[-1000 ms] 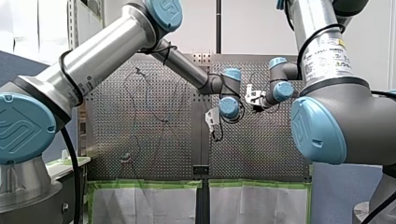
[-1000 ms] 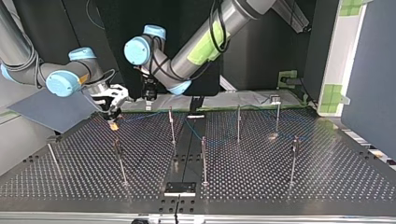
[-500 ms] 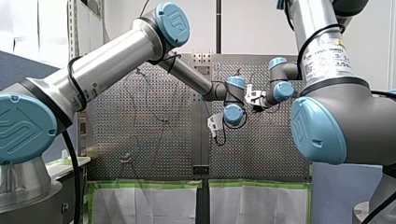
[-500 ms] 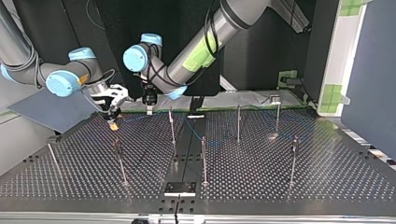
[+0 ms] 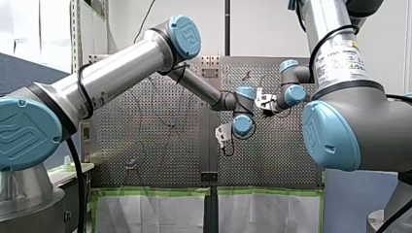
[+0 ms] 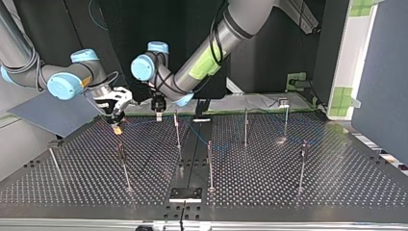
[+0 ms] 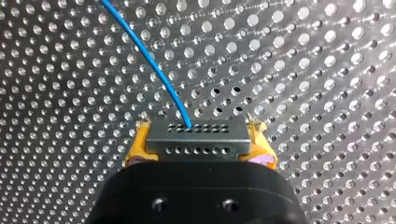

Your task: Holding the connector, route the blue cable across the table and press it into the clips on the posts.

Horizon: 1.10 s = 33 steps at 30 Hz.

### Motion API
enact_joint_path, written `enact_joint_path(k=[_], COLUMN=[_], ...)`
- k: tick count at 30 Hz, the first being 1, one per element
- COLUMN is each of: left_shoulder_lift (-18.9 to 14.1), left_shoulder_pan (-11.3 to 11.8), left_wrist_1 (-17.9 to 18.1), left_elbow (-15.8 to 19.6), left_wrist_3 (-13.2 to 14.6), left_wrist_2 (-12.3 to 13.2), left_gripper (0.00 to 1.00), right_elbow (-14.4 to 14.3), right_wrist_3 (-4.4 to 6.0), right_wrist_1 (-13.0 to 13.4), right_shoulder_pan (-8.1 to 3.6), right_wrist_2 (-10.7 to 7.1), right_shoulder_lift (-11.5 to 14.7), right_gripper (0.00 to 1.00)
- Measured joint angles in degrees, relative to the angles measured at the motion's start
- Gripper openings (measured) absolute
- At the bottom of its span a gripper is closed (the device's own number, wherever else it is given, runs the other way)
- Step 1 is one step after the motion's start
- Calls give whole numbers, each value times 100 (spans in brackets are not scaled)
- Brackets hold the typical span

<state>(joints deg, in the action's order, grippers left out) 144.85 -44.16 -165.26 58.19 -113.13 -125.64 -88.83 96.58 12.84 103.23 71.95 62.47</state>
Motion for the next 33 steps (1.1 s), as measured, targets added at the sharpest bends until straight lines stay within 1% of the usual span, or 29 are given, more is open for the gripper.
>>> enact_joint_path(k=[6, 12, 16, 18, 19, 21, 22, 23, 24, 25, 26, 30, 33], left_shoulder_lift=[83, 88, 87, 87, 87, 89, 89, 89, 88, 88, 88, 89, 89], left_shoulder_pan=[69, 57, 4, -29, -40, -58, -64, -69, -75, -78, -80, -79, -77], left_wrist_1=[-83, -89, -130, -175, -189, -216, -225, -233, -240, -245, -249, -290, -313], left_elbow=[-290, -593, -651, -658, -659, -660, -660, -660, -660, -660, -660, -660, -661], left_wrist_3=[-15, -23, -44, -48, -41, -18, -8, 1, 13, 20, 24, 17, 12], left_wrist_2=[-42, -32, -75, -144, -183, -291, -333, -367, -400, -417, -429, -443, -405], left_gripper=[100, 100, 100, 100, 88, 88, 42, 28, 28, 10, 0, 0, 0], right_elbow=[0, 0, -2, -3, -2, -1, -1, -1, 0, -1, 0, -2, -1], right_wrist_3=[5, 4, 3, 3, 3, 3, 3, 3, 3, 2, 0, -6, -15], right_wrist_1=[10, 14, 16, 16, 14, 12, 11, 10, 10, 9, 10, 4, 2], right_shoulder_pan=[-1, -3, -4, -4, -4, -4, -4, -5, -5, -5, -5, -8, -8], right_wrist_2=[-45, -51, -53, -54, -55, -57, -59, -63, -69, -77, -82, -90, -93], right_shoulder_lift=[0, -1, 1, 1, 0, 0, 0, 0, 1, 1, 2, 5, 6], right_gripper=[0, 0, 0, 0, 0, 0, 0, 0, 0, 0, 0, 0, 0])
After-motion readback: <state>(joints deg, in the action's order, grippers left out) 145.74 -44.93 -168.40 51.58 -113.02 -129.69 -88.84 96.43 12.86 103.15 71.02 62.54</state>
